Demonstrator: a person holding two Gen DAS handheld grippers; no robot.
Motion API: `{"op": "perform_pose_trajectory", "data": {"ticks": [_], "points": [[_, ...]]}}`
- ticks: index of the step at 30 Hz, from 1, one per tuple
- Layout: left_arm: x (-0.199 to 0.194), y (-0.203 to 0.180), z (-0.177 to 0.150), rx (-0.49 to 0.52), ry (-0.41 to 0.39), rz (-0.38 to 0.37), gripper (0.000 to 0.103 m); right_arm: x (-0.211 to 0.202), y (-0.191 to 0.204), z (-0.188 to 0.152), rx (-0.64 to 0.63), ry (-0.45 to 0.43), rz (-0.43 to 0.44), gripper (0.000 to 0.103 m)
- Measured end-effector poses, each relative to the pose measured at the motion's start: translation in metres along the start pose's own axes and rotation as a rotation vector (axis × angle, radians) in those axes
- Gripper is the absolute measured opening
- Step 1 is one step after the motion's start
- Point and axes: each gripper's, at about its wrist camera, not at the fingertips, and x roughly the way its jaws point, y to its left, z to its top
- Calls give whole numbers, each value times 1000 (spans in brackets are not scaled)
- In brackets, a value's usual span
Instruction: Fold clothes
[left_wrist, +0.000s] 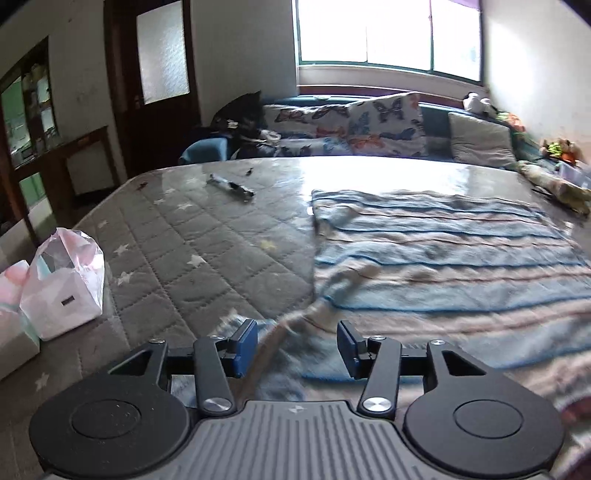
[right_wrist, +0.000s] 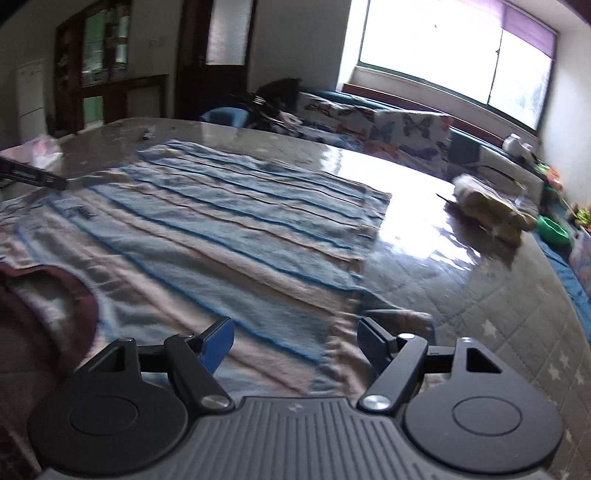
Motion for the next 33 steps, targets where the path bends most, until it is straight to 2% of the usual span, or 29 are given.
{"op": "perform_pose_trajectory", "data": {"ticks": [4, 8, 10, 16, 22, 28, 30, 33], "points": [[-13, -12, -18, 58, 4, -6, 52, -5, 13, -6, -40, 8, 60, 76], [-22, -21, -34, 95, 9, -36, 52, -6, 19, -15, -83, 38, 76, 76], [-28, -25, -39, 108, 2, -46, 52, -7, 12, -19, -62, 43, 83, 76], [-35, -36, -44, 129, 11, -78, 52, -8, -16, -22, 31, 72, 67, 75], [-32, -36, -41, 126, 17, -77, 52, 2, -32, -1, 73, -1, 43, 74], [-29, -35, -39, 124, 23, -76, 54, 35, -49, 8, 120, 28, 20, 73], [-28, -35, -38, 123, 25, -76, 55, 41, -59, 5, 154, 36, 10, 73], [-27, -35, -37, 125, 28, -69, 55, 36, -68, 4, 181, 36, -11, 68]]}}
